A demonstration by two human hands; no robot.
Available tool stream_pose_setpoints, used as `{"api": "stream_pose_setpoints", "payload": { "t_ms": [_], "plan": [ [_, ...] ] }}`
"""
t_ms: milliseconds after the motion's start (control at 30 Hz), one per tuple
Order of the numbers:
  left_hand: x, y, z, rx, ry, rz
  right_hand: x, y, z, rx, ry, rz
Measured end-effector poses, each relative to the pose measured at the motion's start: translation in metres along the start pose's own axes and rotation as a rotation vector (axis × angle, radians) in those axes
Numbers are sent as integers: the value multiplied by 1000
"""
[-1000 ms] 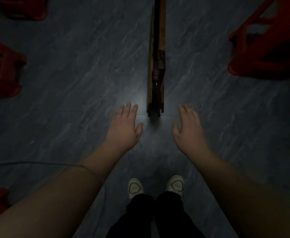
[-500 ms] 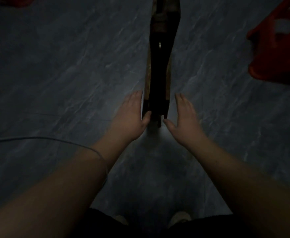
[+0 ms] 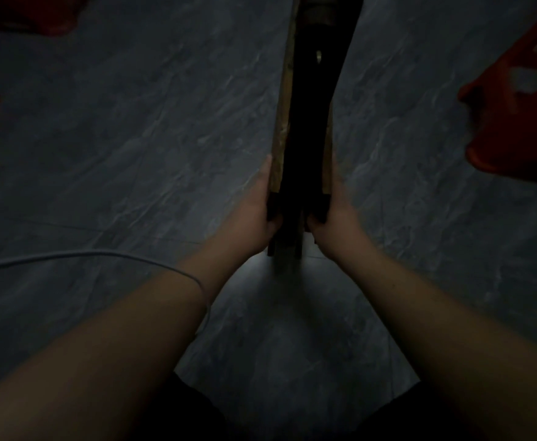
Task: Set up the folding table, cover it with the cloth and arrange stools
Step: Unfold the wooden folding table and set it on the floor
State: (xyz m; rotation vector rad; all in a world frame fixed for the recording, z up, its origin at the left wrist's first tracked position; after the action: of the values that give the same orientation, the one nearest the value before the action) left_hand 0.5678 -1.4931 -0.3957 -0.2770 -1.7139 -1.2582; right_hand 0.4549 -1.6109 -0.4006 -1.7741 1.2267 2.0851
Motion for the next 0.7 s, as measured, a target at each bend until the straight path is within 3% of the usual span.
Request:
{"api": "stream_pose_setpoints", "payload": {
  "t_ms": [333,700],
  "plan": [
    [10,21,5,-50,41,-12,12,60,13,-27,34,237],
    [2,70,13,-47,81,-254,-3,118,23,-29,23,364]
  ]
}}
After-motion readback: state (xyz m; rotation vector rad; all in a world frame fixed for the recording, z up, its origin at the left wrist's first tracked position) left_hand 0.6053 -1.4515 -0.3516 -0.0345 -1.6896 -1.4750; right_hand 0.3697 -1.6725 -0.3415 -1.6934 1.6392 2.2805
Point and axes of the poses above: each hand's wrist, its own z-axis away from the middle knuckle, its own y-axis out of the back of the hand, x = y × z, the point moved 3 cm from there along -z, towards the middle knuckle
